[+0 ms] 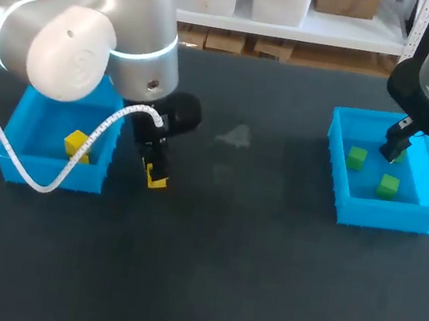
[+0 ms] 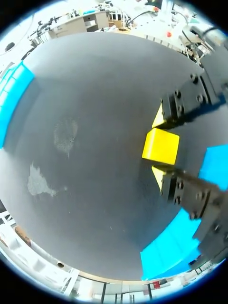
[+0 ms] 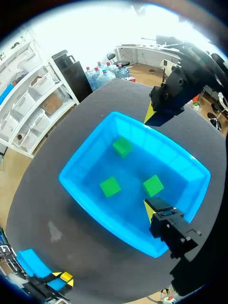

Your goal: Put the green cubes in the right bin and the yellow cubes in the left bin.

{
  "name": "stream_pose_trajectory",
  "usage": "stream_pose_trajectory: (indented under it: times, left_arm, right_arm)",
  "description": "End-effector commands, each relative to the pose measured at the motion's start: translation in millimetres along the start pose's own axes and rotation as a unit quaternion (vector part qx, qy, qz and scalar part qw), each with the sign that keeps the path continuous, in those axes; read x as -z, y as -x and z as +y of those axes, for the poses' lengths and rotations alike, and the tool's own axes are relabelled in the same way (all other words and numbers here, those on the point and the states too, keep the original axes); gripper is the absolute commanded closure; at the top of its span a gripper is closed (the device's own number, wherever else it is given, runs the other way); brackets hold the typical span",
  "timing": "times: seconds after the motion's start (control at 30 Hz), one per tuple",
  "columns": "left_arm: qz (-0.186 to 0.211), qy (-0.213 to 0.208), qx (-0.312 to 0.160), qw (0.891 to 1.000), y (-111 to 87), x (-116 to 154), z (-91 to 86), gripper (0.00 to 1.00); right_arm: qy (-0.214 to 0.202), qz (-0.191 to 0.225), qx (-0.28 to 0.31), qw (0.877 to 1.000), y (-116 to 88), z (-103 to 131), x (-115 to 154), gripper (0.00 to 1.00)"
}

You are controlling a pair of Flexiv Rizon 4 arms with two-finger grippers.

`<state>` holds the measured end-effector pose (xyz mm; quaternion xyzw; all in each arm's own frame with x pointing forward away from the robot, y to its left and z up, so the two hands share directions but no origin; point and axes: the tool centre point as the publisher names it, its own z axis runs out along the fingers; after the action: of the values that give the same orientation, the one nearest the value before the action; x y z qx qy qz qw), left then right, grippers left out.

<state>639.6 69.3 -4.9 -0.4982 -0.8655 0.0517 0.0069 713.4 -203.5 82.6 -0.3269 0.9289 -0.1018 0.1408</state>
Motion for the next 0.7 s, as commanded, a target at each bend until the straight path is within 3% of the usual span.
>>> stream_pose_trajectory:
  times: [0.03,0.37,0.7]
  left_arm:
    - [-0.004,0.006,0.005,1.000,-3.6,4.1,1.5,1.00]
    - [-0.021,0.030,0.010,0.999,2.3,28.2,12.0,1.00]
    - [-0.052,0.089,0.024,0.994,9.0,79.7,34.0,1.00]
  right_arm:
    - [-0.001,-0.002,0.000,1.000,-1.3,0.4,0.4,0.00]
    - [-0.001,-0.002,0.000,1.000,-1.3,0.4,0.4,0.00]
    - [-0.001,-0.002,0.000,1.000,-1.3,0.4,0.4,0.00]
